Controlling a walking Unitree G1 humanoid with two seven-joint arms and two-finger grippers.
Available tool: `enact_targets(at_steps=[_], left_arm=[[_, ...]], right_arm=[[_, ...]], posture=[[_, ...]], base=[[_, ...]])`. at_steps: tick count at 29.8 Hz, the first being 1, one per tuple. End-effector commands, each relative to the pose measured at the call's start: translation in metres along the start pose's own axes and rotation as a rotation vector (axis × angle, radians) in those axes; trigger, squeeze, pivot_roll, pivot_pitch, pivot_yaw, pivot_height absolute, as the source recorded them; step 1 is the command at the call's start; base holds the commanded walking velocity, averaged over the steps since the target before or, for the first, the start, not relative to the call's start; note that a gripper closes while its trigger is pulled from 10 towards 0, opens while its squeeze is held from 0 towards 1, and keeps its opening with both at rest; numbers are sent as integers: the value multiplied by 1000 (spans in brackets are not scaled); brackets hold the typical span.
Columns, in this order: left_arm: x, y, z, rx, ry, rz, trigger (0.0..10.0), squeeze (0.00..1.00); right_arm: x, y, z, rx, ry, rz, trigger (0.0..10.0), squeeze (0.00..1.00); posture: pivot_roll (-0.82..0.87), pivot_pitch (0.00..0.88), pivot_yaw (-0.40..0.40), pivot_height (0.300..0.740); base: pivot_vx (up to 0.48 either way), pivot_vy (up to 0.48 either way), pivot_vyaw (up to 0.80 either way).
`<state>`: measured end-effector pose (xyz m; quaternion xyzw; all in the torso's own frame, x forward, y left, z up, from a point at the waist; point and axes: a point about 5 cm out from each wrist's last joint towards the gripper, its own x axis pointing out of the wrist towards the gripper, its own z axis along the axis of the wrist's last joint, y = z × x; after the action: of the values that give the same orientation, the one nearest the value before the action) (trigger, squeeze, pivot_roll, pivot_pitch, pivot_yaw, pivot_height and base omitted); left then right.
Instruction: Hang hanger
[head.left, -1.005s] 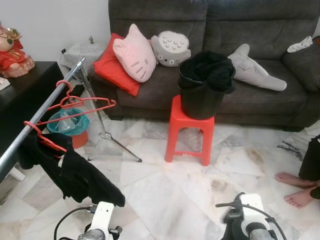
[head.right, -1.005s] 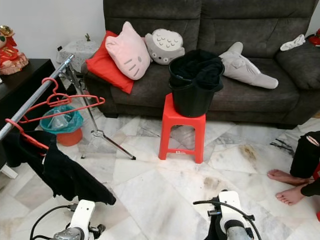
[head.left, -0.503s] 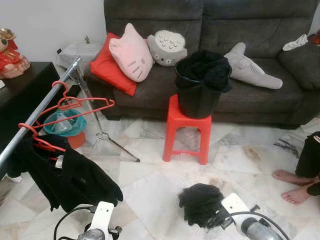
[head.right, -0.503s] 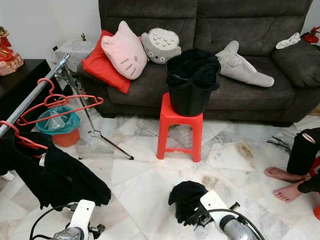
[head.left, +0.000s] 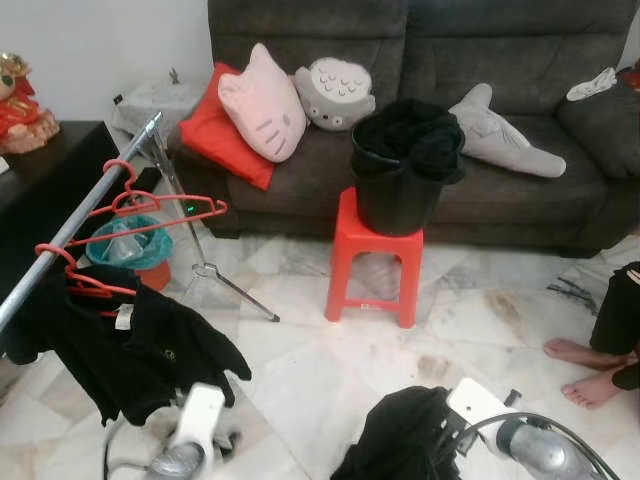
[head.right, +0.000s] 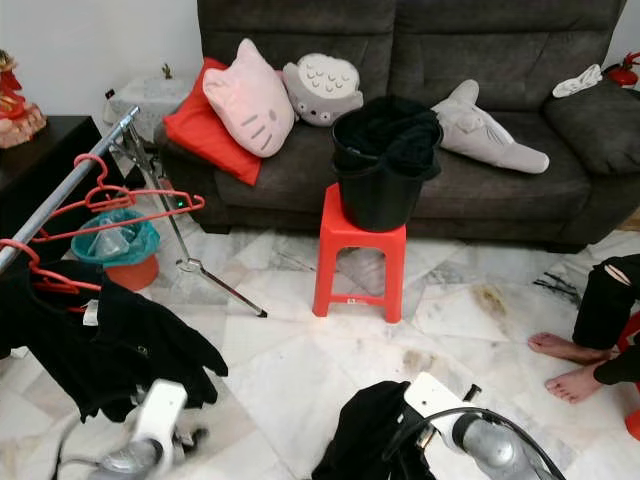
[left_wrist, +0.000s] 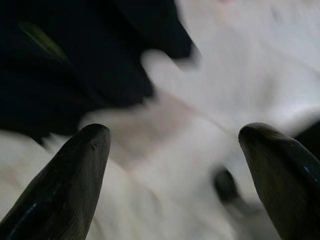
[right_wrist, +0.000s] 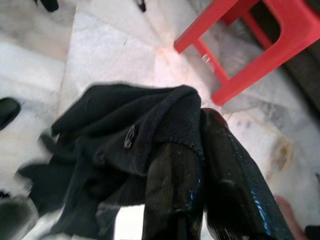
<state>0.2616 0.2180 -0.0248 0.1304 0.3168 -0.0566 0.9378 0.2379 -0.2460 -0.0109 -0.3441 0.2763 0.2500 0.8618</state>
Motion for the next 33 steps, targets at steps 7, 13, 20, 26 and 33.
enact_targets(at_steps=[7, 13, 20, 26, 33], left_arm=[[6, -17, 27, 68, -108, -121, 10000, 0], [5, -24, 41, 158, -208, -242, 10000, 0], [1, -19, 61, 257, -303, -340, 10000, 0], [0, -15, 74, 200, -384, -293, 10000, 0], [-3, -17, 85, 161, -461, -303, 10000, 0]], right_arm=[[6, -20, 20, 60, -72, -108, 10000, 0], [2, -13, 26, 135, -160, 4, 10000, 0], [-15, -36, 30, 160, -235, -30, 10000, 0], [-23, -42, 46, 384, -434, -182, 10000, 0], [-29, -24, 43, 431, -449, -134, 10000, 0]], posture=[[19, 0, 54, 740], [-1, 0, 69, 740], [-8, 0, 60, 740], [-22, 0, 46, 740], [-24, 0, 49, 740]], base=[[0, 0, 0], [0, 0, 0], [0, 0, 0], [0, 0, 0], [0, 0, 345]])
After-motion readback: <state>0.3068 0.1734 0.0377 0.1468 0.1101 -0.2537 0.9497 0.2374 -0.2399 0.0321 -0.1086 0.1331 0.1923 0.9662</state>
